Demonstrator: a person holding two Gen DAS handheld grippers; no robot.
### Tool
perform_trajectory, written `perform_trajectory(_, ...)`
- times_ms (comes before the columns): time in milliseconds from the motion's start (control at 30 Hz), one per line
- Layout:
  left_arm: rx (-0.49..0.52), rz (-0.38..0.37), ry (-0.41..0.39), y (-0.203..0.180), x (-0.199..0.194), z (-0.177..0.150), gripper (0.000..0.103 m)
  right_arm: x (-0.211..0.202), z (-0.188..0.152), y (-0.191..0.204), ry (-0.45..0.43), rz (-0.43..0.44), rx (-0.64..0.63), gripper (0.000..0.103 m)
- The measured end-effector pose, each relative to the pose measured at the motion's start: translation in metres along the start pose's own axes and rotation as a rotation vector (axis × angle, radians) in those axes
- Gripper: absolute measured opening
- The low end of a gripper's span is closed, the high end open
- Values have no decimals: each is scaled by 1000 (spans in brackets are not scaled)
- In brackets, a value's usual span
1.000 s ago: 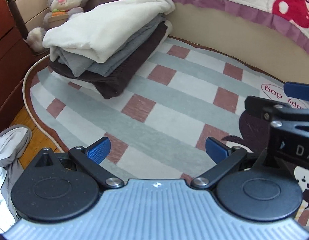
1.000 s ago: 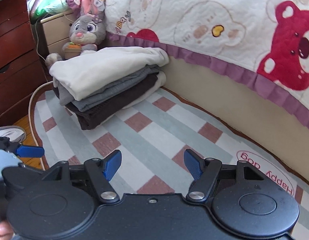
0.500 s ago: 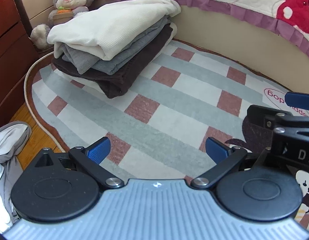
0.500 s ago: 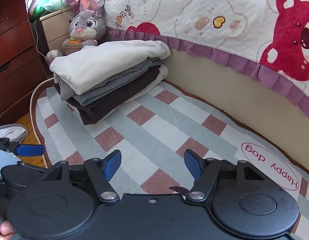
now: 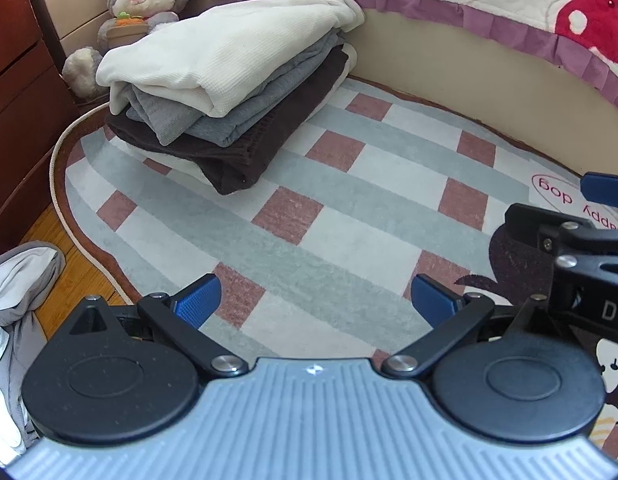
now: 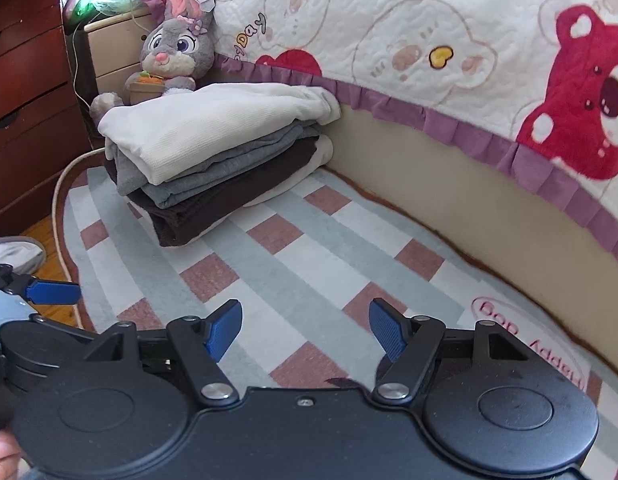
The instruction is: Fold clothes
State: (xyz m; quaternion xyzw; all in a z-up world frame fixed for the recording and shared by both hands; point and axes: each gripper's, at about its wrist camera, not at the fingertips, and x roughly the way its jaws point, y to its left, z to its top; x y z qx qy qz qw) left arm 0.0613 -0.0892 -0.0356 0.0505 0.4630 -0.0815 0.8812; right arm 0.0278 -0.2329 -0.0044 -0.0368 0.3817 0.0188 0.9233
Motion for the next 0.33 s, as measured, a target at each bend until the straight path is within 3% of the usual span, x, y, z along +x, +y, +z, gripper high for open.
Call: perform_trajectory(333,10,5,1,1,2,-1,103,-2,0,3,-11,-25,-38,75)
